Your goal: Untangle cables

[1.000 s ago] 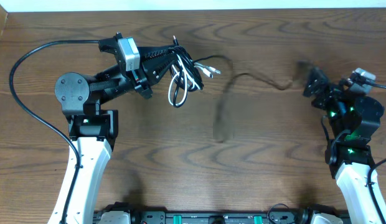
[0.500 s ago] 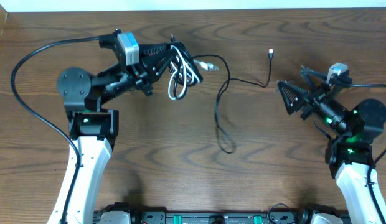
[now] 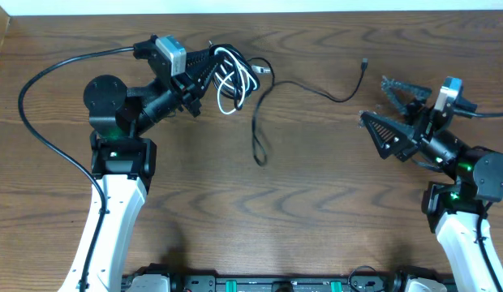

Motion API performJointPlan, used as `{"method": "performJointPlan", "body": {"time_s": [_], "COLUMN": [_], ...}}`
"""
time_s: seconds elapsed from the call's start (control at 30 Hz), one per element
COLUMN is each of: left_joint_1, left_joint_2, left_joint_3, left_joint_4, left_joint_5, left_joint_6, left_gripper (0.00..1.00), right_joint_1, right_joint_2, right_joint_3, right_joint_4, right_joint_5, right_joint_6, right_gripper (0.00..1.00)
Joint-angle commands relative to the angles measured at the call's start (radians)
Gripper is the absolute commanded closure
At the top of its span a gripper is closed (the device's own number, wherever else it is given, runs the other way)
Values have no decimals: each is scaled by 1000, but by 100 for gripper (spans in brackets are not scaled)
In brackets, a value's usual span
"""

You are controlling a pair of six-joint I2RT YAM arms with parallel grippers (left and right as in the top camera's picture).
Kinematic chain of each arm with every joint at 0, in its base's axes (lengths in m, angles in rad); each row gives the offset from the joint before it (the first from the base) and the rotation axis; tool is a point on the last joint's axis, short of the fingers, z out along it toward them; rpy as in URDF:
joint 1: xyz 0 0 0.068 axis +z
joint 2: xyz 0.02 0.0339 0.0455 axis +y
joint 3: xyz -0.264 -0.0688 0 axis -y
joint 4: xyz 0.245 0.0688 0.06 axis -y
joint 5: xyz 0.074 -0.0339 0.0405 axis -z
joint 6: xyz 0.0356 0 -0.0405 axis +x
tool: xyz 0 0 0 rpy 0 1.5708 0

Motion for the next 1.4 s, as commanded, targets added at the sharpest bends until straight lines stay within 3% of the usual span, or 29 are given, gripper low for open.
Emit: {"method": "performJointPlan", "body": {"time_s": [0.0, 0.13, 0.5, 0.8, 1.03, 1.2, 1.37], "left_joint_1": [2, 2, -68, -200, -363, -419, -436], "left_joint_2": [-7, -7, -6, -6, -5, -3, -2], "left_joint_3": [22, 22, 22, 22, 22, 22, 22], "left_joint_4": [-11, -31, -75, -235, -322, -354, -375], "left_joint_5": [-16, -15, 31, -228, -632, -737, -748], "left_joint_6": [190, 325, 617, 784, 845, 845, 845], "left_gripper": [93, 92, 92, 93, 93, 92, 92], "right_joint_1": [36, 84, 293, 378, 420, 420, 408], "right_joint_2": [1, 1, 1, 4, 38, 53, 53], "right_joint_3": [10, 24, 164, 259, 282, 282, 282], "right_joint_4": [-35, -122, -541, -702, -802, -852, -898], "right_joint_5": [58, 115, 299, 326, 389, 414, 513], "right_joint_6": [63, 60, -164, -265, -300, -379, -429], "right_gripper": [1, 1, 1, 1, 1, 1, 1]}}
